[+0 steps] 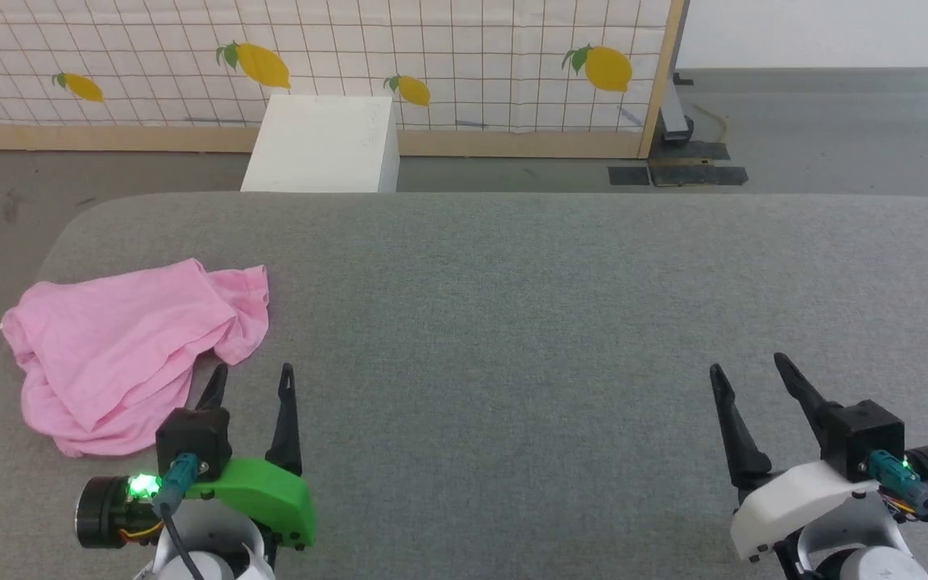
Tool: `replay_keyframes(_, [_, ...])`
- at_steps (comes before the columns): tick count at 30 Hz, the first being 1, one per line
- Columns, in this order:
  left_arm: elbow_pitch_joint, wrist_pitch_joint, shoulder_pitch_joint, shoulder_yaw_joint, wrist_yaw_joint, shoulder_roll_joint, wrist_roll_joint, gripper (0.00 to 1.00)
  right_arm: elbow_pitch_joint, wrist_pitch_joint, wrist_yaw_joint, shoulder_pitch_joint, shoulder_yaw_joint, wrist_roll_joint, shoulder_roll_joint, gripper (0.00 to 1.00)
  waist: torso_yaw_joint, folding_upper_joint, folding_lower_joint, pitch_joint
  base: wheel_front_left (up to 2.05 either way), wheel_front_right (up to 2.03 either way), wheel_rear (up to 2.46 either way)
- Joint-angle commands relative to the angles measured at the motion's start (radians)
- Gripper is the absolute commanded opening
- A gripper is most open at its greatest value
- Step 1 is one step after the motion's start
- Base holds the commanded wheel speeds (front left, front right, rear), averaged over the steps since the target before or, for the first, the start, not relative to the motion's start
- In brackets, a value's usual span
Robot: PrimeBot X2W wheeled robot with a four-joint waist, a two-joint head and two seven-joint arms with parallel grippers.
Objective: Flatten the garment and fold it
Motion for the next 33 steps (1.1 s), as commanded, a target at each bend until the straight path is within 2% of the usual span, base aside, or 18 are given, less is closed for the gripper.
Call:
replay_keyframes(1, [0.007,-0.011,-0.007,-0.004,0.008,0.0,-0.005,1.0,0.004,-0.013,0.0,-0.005,-0.003,0.003,0.0,1.0,0.003,0.0,0.0,0.0,0.0,0.0,0.0])
replay_keyframes(13, [0.035,-0.037,-0.019,-0.015,0.021,0.003,-0.02,1.0,0.018,-0.037,0.0,-0.011,-0.01,0.011,0.001,1.0,0.047,0.0,0.0,-0.001,0.0,0.0,0.0])
replay_keyframes(33, [0.068,-0.078,-0.03,-0.025,0.047,0.015,-0.051,1.0,0.043,-0.078,-0.001,-0.025,-0.013,0.024,0.001,1.0,0.166,0.0,0.0,-0.001,0.0,0.0,0.0])
